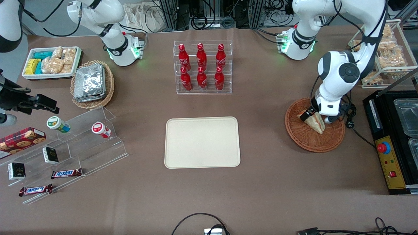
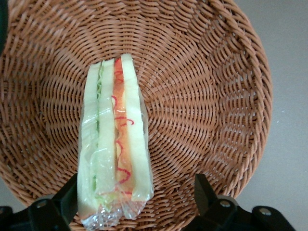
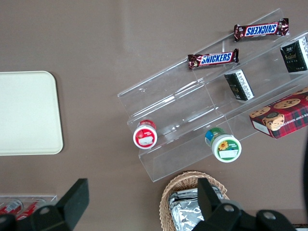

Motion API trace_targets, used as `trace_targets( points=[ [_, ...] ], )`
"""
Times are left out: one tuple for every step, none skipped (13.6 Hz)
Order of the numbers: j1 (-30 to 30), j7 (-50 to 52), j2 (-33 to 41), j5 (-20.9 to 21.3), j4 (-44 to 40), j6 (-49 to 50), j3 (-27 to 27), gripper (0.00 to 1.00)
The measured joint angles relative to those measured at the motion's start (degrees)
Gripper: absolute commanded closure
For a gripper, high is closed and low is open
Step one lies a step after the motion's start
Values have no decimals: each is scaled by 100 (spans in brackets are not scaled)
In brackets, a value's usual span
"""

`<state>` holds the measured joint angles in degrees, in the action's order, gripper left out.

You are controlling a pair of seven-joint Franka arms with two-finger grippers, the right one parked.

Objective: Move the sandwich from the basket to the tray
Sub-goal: 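Lower the open left gripper around the sandwich wedge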

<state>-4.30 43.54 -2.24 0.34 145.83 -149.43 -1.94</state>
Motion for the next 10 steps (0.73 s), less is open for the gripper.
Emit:
trace_targets(
  points=[
    [0,0,-33,0,9,-39,1,0],
    [0,0,-54,1,27,-87,1,0],
    [0,0,-70,2,55,-145,1,0],
    [0,0,-89,3,87,-194,1,0],
    [0,-3,-117,24,109,-223,1,0],
    [1,-7,-144,76,119,-237,3,0],
    [2,-7,-168,134,125,-247,6,0],
    [6,-7,-186,180,127,-253,16,0],
    [13,-7,-191,189,128,-255,32,0],
    [36,-6,-191,191,131,-256,60,0]
  ],
)
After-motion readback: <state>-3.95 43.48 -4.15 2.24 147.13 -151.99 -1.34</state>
